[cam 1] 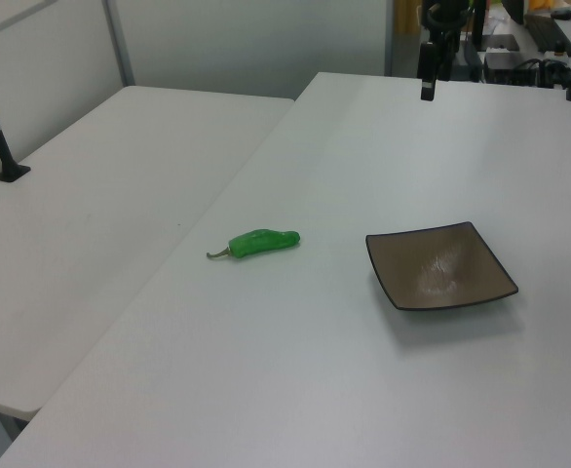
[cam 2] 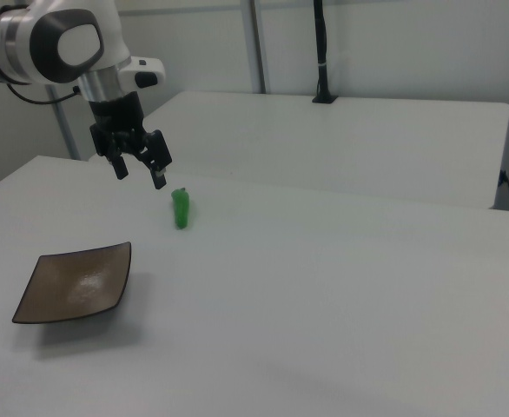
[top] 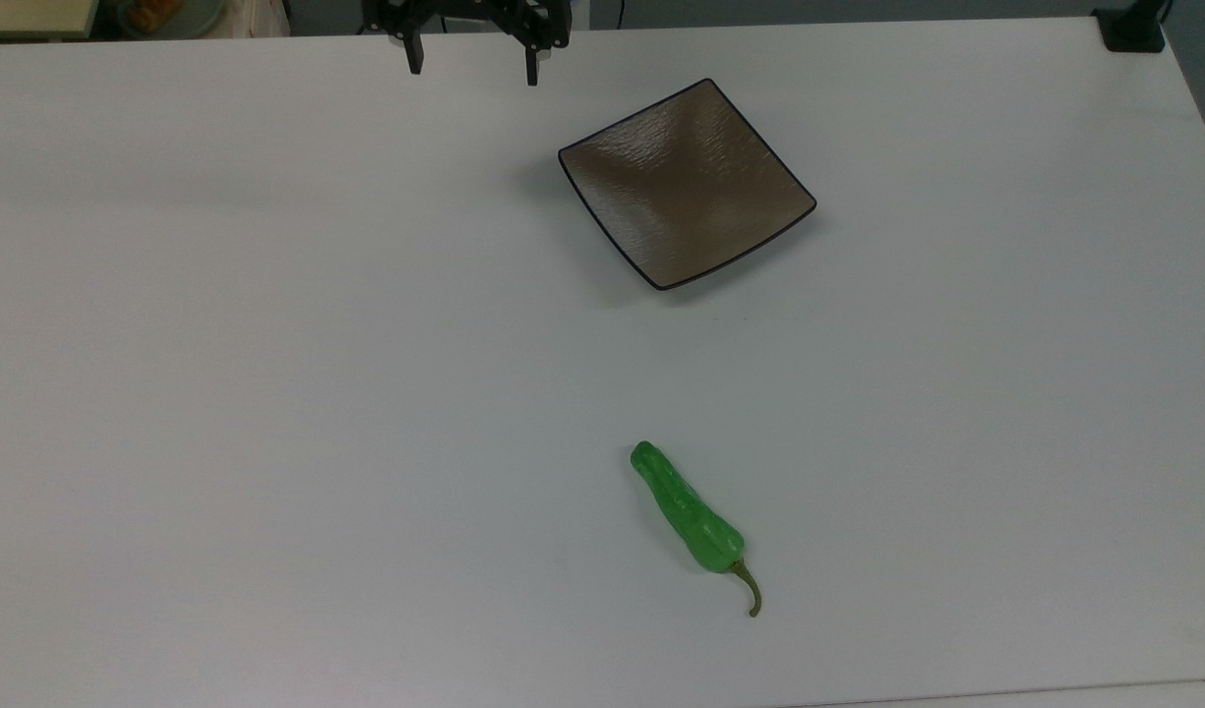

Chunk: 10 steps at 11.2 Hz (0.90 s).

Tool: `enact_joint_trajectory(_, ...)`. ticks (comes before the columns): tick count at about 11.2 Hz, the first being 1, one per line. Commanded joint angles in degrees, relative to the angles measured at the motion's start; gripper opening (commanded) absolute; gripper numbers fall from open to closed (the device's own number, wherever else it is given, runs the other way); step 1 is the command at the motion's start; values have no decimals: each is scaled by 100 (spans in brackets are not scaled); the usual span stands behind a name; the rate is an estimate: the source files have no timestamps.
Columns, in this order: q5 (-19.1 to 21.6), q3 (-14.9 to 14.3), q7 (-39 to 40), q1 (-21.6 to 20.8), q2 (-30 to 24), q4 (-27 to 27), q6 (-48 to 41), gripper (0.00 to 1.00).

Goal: Chili peppers are placed on a ceramic plate
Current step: 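Move the open gripper over the table toward the green chili pepper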

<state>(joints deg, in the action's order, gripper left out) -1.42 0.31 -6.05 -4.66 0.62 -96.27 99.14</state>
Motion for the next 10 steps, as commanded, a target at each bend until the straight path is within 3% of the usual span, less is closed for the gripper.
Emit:
enact_joint_trajectory(1, -140, -13, -27, -131, 52, -6, 341, 100)
enact_joint_trajectory(6, -140, -13, 217, -149, 122, 3, 552, 100)
enact_joint_trajectory(10, -122, 22, 228, -377, 754, 318, 1509, 100)
